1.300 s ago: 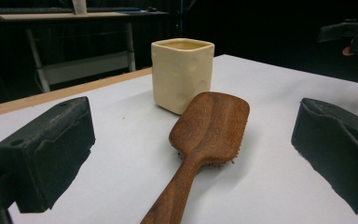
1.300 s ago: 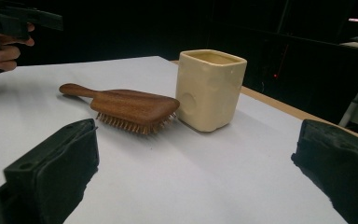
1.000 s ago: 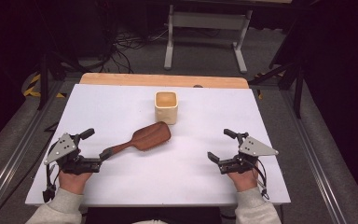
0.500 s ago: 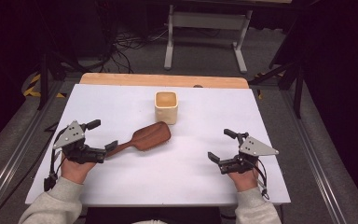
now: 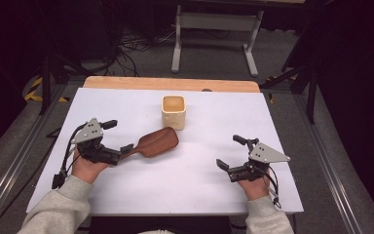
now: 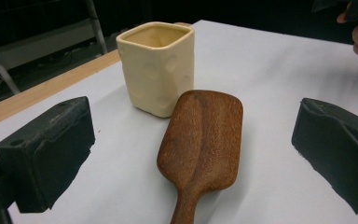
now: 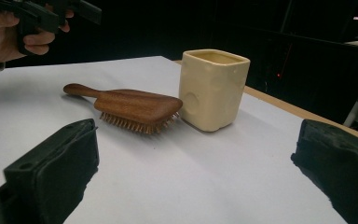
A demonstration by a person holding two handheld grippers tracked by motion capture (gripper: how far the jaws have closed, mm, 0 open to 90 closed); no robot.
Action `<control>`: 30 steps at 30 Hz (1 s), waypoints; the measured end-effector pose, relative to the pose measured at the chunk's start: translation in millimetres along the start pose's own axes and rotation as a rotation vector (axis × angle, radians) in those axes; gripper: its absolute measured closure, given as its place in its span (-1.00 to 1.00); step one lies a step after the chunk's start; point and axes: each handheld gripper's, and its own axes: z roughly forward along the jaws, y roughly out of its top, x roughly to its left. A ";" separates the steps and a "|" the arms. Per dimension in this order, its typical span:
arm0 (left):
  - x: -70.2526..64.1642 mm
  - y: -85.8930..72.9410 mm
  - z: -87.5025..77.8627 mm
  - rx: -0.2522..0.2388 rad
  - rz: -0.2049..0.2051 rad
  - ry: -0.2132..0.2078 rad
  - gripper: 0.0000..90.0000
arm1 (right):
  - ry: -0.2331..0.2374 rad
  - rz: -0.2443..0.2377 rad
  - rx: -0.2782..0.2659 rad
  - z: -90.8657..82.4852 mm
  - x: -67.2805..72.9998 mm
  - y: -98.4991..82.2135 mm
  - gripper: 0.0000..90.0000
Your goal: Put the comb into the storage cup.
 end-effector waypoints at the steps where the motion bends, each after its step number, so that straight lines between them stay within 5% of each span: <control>1: 0.4 1.2 1.4 0.004 0.003 -0.004 -0.99 | 0.001 0.001 0.000 0.0 0.0 -0.1 -0.99; 10: 3.5 10.1 11.3 0.063 0.021 -0.052 -0.97 | 0.010 0.003 0.008 0.9 -0.1 -0.9 -0.99; 22: 16.3 12.9 20.6 0.199 -0.030 -0.213 -0.86 | 0.020 0.009 0.012 1.2 -0.5 -1.4 -0.99; 30: 22.1 13.0 29.0 0.348 0.020 -0.205 -0.82 | 0.024 0.014 0.016 2.0 -0.6 -2.4 -0.99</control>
